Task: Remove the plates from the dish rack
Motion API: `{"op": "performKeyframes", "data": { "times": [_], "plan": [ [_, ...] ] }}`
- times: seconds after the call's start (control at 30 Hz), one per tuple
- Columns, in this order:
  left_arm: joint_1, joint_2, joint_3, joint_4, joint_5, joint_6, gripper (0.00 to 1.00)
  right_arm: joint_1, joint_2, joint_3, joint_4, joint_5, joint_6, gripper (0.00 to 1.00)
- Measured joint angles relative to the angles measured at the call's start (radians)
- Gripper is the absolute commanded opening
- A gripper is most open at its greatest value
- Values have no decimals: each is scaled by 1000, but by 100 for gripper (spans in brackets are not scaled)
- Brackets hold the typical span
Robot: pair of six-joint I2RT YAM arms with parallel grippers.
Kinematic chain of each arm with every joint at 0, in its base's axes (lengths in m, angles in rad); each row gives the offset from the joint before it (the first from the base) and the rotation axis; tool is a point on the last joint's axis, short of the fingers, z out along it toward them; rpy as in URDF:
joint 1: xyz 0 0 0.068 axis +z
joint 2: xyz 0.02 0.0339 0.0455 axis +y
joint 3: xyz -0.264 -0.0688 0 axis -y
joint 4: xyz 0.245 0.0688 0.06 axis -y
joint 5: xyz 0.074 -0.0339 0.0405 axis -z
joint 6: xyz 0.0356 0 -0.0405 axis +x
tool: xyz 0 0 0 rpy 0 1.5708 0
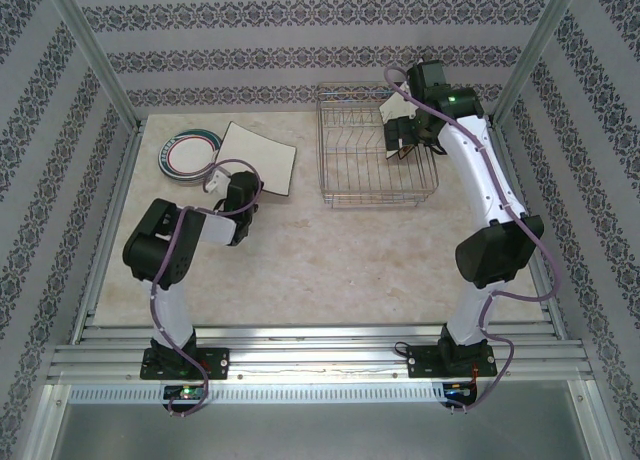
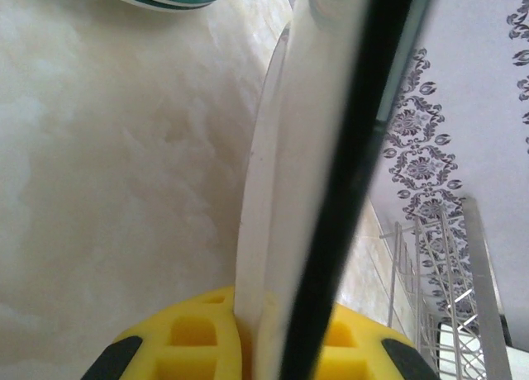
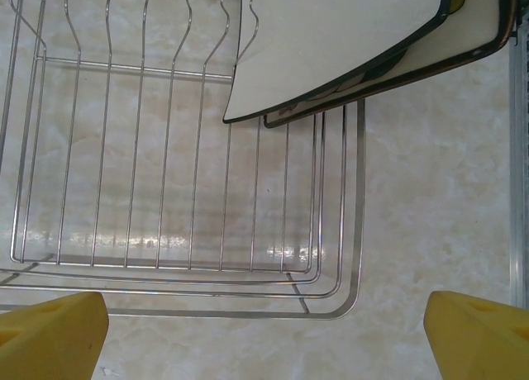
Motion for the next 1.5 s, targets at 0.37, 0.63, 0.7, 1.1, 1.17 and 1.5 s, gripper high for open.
{"op": "performKeyframes", "data": {
  "times": [0.37, 0.63, 0.7, 1.1, 1.17, 1.5],
  "plan": [
    [-67, 143, 60, 102, -124, -119, 0, 0, 57, 25, -2, -27, -25, 98],
    [-87, 186, 87, 119, -174, -188, 6, 0, 57, 24, 1, -44, -25, 98],
    [-87, 197, 94, 123, -180, -203, 7, 0, 57, 24, 1, -47, -25, 98],
    [-87, 215, 111, 119, -182, -243, 36, 0, 57, 24, 5, -53, -25, 98],
    [-87, 215, 111, 121, -182, -243, 37, 0, 57, 24, 6, -54, -25, 98],
    [-87, 190, 120, 151, -166, -235, 100, 0, 56, 15, 16, -61, -25, 98]
  ]
}}
